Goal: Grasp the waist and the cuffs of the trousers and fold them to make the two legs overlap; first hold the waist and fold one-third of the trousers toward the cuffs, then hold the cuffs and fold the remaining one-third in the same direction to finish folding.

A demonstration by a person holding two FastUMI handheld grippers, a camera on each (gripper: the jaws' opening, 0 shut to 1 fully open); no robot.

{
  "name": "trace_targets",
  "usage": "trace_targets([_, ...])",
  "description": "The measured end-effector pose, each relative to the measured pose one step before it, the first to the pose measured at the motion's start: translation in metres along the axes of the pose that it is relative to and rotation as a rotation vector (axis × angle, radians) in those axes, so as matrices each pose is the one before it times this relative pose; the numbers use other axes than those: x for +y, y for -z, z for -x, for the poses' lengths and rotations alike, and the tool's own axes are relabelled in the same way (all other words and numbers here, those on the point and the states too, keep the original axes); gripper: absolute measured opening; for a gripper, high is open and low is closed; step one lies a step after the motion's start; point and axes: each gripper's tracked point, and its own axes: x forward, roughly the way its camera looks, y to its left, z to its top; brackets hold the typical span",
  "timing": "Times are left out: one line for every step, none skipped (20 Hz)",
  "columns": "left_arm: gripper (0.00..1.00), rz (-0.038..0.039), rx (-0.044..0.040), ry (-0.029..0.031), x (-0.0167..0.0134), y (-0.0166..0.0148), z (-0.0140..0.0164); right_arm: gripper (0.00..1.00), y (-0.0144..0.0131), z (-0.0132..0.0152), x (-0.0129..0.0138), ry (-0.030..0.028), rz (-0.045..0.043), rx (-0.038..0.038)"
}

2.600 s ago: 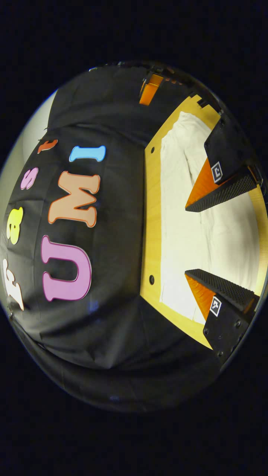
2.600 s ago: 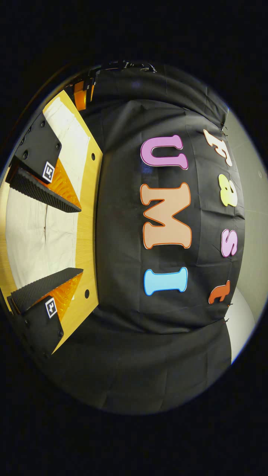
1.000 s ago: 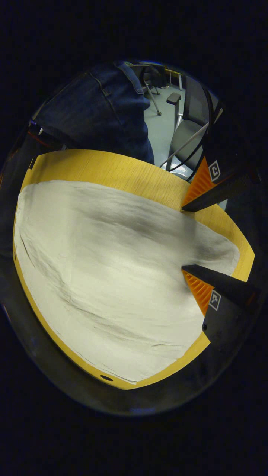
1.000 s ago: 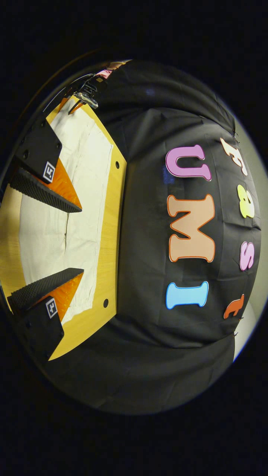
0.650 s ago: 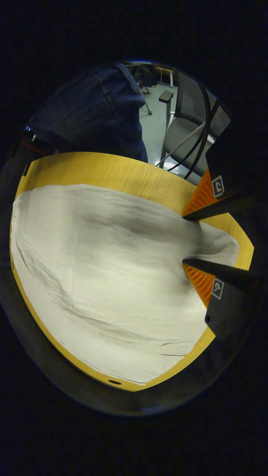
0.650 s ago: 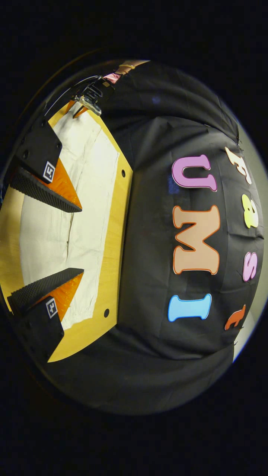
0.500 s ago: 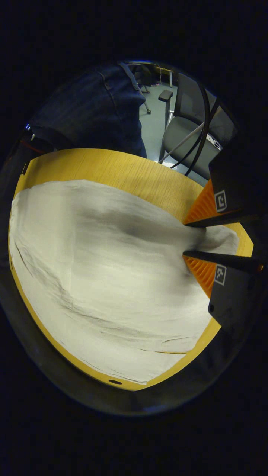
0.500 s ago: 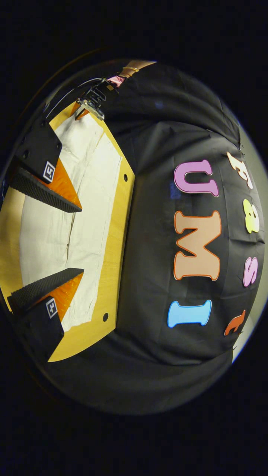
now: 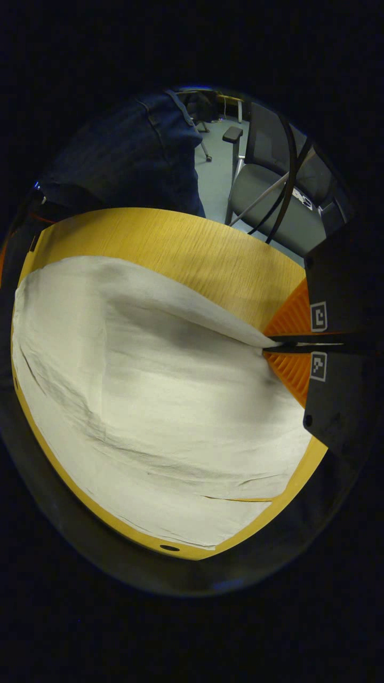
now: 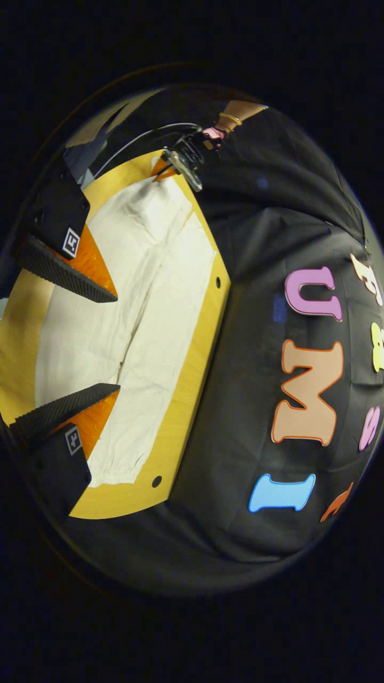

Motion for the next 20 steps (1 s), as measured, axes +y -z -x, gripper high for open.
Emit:
trace_targets([0.00, 0.00162, 0.00293, 0.00352, 0.00016, 0.00020, -0.00052, 0.98, 0.01654, -0.00061, -0.00592, -0.01470, 0.03845, 0.04490])
trace_targets([0.00, 0.00224, 0.00551, 0.00195, -0.00024, -0.00021, -0.00015, 0.98, 0.01392, -0.00041, -0.00781, -0.01189, 0.04545, 0.04022])
trace_targets([0.00, 0.00092, 0.00474, 0.00094, 0.00039, 0.00011, -0.00003, 0.98, 0.01397, -0.00223, -0.00719, -0.01250, 0.04691, 0.04242])
trace_targets([0.00, 0.00115, 0.00289, 0.00006, 0.00023, -0.00007, -0.00053, 0.98, 0.01370, -0.00179, -0.00507, -0.02408, 0.04485, 0.04281])
trace_targets([0.00, 0.00325, 0.00259, -0.00158, 0.00014, 0.00021, -0.00017, 0.98, 0.01624, -0.00188, -0.00086, -0.03141, 0.04671, 0.04298])
trace_targets([0.00, -0.00115, 0.00166, -0.00178, -0.00010, -0.00099, -0.00009, 0.98, 0.01435, -0.00104, -0.00146, -0.03065, 0.05113, 0.04811])
trace_targets([0.00, -0.00091, 0.00432, -0.00220, 0.00041, 0.00009, -0.00041, 0.98, 0.01517, -0.00051, -0.00127, -0.02789, 0.04906, 0.04370])
trace_targets([0.00, 0.00312, 0.00427, -0.00247, -0.00012, 0.00090, 0.00023, 0.98, 0.01270, -0.00204, -0.00081, -0.02981, 0.04363, 0.04182])
trace_targets([0.00, 0.00486, 0.00256, -0.00236, 0.00036, -0.00023, -0.00033, 0.98, 0.01253, -0.00344, 0.00047, -0.02718, 0.04092, 0.04144])
trace_targets([0.00, 0.00442, 0.00146, -0.00204, -0.00045, -0.00046, -0.00001, 0.98, 0.01078, -0.00471, 0.00050, -0.02904, 0.03140, 0.03818])
trace_targets([0.00, 0.00309, -0.00143, -0.00175, -0.00062, -0.00045, 0.00013, 0.98, 0.01234, -0.00562, -0.00037, -0.02684, 0.02281, 0.03549])
trace_targets([0.00, 0.00238, 0.00201, -0.00106, 0.00104, 0.00064, -0.00097, 0.98, 0.00901, -0.00583, -0.00238, -0.01629, 0.01542, 0.03828])
trace_targets([0.00, -0.00046, 0.00336, -0.00148, -0.00015, -0.00008, 0.00037, 0.98, 0.00911, -0.00560, -0.00228, -0.01453, 0.00789, 0.03594])
trace_targets([0.00, -0.00165, 0.00451, -0.00138, 0.00110, 0.00063, -0.00058, 0.98, 0.00322, -0.00438, -0.00307, -0.00824, 0.00747, 0.02481])
trace_targets([0.00, -0.00057, 0.00291, -0.00188, -0.00041, -0.00066, -0.00004, 0.98, 0.00283, -0.00389, -0.00097, -0.00694, 0.00646, 0.01302])
trace_targets([0.00, 0.00173, 0.00262, -0.00129, -0.00016, -0.00028, -0.00006, 0.98, -0.00034, -0.00342, 0.00005, -0.00945, 0.00127, 0.00893])
trace_targets([0.00, 0.00361, 0.00104, -0.00141, -0.00045, 0.00003, 0.00023, 0.98, 0.00182, -0.00448, 0.00096, -0.01493, -0.00074, 0.00922])
trace_targets([0.00, 0.00096, 0.00338, -0.00117, 0.00065, 0.00039, -0.00028, 0.98, -0.00077, 0.00063, 0.00330, -0.03020, -0.00518, 0.00910])
trace_targets([0.00, -0.00303, 0.00518, -0.00089, -0.00003, -0.00013, 0.00016, 0.97, 0.00130, -0.00283, -0.00039, -0.01527, -0.00622, 0.00974])
trace_targets([0.00, -0.00319, 0.00448, -0.00021, 0.00053, 0.00050, -0.00097, 0.95, 0.00004, 0.00084, -0.00007, -0.01361, -0.00566, 0.00688])
